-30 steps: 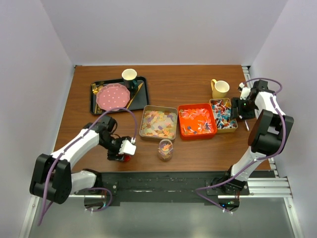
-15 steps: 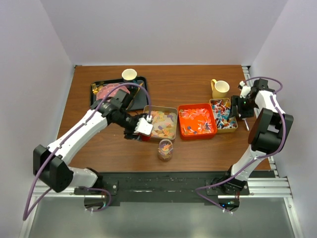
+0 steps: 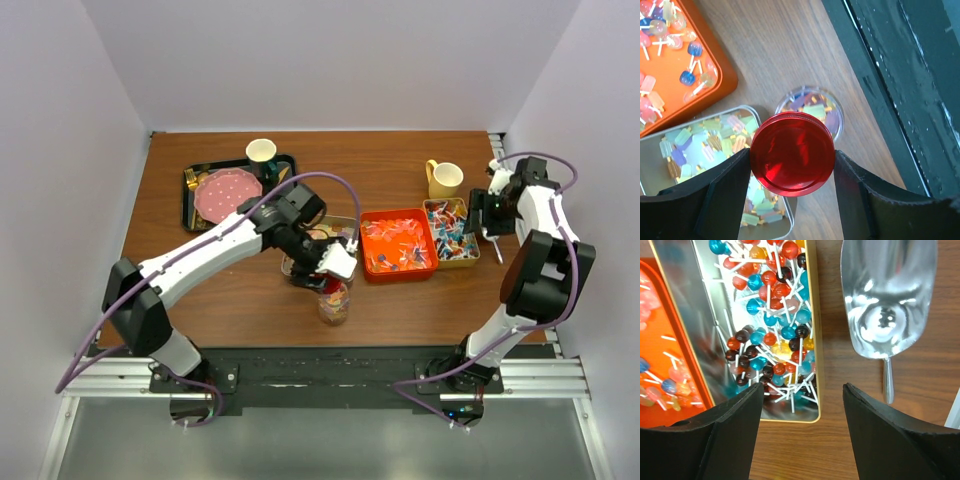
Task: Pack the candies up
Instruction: Close the bottle lid on the packing bottle.
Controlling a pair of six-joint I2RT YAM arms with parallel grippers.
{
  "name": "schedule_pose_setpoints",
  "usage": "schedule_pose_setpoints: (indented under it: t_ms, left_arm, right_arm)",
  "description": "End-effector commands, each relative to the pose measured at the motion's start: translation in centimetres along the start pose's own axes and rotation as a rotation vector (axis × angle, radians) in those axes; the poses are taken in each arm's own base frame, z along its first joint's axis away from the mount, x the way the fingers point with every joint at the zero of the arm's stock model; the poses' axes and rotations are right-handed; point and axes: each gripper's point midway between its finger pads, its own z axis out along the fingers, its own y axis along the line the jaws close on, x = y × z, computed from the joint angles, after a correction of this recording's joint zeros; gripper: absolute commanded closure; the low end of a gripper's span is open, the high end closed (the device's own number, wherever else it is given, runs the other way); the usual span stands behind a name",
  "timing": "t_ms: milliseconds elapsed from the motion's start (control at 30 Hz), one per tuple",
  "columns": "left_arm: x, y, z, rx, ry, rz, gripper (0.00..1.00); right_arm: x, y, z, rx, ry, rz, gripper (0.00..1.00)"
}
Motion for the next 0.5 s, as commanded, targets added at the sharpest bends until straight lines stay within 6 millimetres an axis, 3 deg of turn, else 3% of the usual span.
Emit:
schedule_pose_setpoints:
  t_ms: [0,233,467]
  left_arm:
    - [-2.2,0.8,0.0,-0.042,0.002,0.000,0.41]
    - [-1.5,-1.1,2.1,0.022,0.068,-0.038,0.40]
    - [-0.8,-1.1,3.5,0.027,0.136,-0.069,0.39]
  right_arm:
    - [-1.2,0.9,-2.1,-0.007,-0.079,0.023,0.32]
    - [-1.3,1.9,-3.8,-0.026,-0.116,0.017,0.32]
    - [-0.7,2.8,-4.5,-0.055,-0.139,0.024,0.32]
